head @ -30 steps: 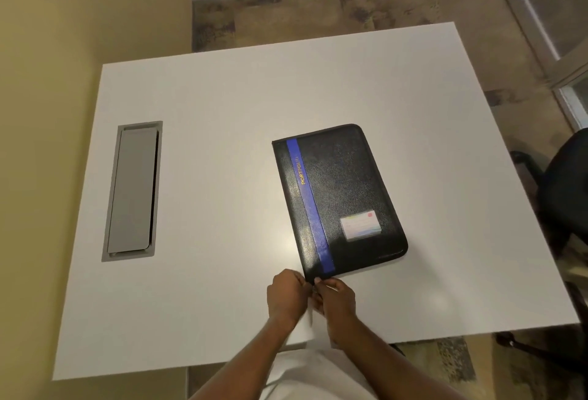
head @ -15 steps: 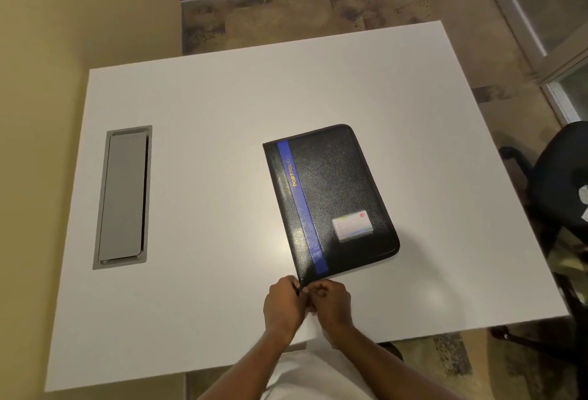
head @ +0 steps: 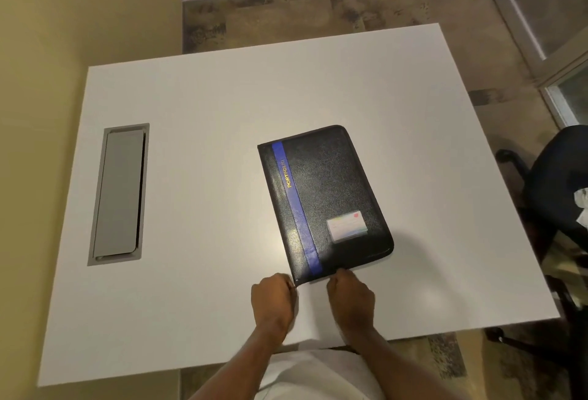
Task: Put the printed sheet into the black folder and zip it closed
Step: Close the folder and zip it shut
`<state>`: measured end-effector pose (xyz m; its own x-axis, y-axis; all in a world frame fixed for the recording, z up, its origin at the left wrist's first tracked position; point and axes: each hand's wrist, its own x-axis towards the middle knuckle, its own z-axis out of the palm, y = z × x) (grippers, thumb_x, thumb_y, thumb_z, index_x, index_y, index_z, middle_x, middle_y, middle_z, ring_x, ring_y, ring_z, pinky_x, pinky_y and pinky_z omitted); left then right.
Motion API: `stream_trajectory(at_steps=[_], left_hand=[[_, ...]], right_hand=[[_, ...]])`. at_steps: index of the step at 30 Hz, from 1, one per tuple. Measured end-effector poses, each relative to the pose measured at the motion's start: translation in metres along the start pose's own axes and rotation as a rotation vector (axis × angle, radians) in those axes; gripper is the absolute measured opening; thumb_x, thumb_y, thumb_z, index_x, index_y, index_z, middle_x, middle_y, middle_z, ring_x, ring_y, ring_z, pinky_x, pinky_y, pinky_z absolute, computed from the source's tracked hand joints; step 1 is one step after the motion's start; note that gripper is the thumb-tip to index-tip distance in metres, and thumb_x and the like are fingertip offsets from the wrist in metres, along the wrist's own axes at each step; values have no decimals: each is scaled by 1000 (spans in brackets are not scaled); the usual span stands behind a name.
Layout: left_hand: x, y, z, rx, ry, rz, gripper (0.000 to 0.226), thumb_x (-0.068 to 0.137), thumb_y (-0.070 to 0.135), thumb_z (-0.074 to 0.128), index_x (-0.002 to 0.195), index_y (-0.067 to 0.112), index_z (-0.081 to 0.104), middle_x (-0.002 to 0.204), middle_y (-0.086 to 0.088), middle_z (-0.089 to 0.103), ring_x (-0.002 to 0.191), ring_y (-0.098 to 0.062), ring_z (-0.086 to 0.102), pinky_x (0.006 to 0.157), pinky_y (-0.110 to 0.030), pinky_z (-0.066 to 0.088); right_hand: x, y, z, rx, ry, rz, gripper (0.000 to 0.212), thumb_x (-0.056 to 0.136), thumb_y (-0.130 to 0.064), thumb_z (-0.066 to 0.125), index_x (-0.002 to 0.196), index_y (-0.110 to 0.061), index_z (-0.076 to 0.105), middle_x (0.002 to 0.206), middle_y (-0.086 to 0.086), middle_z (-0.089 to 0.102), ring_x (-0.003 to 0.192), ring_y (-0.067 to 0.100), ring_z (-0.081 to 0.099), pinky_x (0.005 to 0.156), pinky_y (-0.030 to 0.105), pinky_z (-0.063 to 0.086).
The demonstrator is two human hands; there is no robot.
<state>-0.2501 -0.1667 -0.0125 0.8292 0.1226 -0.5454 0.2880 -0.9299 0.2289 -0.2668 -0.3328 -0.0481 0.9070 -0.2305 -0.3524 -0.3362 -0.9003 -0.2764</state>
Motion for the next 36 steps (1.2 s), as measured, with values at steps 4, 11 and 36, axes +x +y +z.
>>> stream_trajectory(at_steps=[4, 11, 36], left_hand=[[1, -4, 1, 20, 7, -11, 16, 88, 30, 58, 86, 25, 73, 90, 2, 78, 91, -24, 71, 79, -33, 45], [-2, 5, -2, 98, -8, -63, 17, 88, 26, 55, 87, 25, 72, 92, 0, 78, 91, -26, 70, 82, -35, 47], [77, 202, 37, 502, -86, 710, 88, 76, 38, 81, 148, 17, 37, 173, -11, 1, 159, -36, -3, 116, -77, 6]], right_hand=[[9, 41, -15, 2, 64, 65, 11, 96, -24, 63, 90, -15, 69, 79, 4, 70, 57, 27, 68, 53, 32, 50], [38, 89, -45, 52, 118, 198, 25, 103, -27, 46, 92, -16, 64, 85, 3, 66, 69, 28, 68, 63, 34, 52], [116, 160, -82, 214, -214, -367, 35, 98, -39, 34, 81, -23, 60, 80, -9, 54, 72, 11, 52, 65, 34, 49]])
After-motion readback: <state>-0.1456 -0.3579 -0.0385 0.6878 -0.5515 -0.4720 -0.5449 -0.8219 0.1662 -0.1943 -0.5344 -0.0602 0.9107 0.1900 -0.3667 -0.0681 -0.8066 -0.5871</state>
